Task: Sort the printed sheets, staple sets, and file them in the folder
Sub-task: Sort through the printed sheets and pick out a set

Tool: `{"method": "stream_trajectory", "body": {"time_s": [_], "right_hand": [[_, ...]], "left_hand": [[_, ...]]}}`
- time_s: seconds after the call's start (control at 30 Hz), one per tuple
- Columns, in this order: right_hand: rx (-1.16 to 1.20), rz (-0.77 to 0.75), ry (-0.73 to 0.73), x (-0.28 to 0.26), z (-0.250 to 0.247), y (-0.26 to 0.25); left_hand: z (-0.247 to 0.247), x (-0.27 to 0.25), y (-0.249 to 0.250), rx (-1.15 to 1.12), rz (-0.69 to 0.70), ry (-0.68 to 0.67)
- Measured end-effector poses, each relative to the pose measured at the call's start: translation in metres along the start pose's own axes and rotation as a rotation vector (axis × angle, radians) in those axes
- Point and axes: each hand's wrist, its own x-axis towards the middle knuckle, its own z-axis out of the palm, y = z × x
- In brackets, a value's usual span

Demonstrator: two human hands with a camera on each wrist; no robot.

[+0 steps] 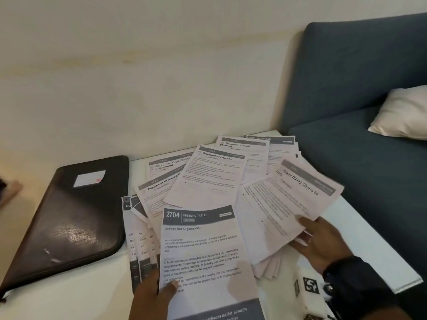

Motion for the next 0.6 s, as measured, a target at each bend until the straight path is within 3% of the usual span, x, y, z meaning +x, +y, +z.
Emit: {"method": "stream_trajectory", "body": {"time_s": [0.1, 0.2, 0.43, 0.6], "right_hand": [[-0.063, 0.078, -0.081, 0.003, 0.007, 0.016], [-0.144, 0.047, -0.061, 0.004, 0.010, 0.020], [-0.217, -0.211, 0.215, 0.004, 0.001, -0.002], [-0.186, -0.228, 0.309, 0.004, -0.013, -0.005]], "left_hand": [[0.000, -0.002, 0.003, 0.069, 0.061, -0.014], [-0.001, 0.001, -0.005, 0.084, 0.065, -0.005], [0.001, 0.005, -0.026, 0.029, -0.035, 0.076], [0.003, 0.008, -0.028, 0.030, -0.026, 0.095]]}}
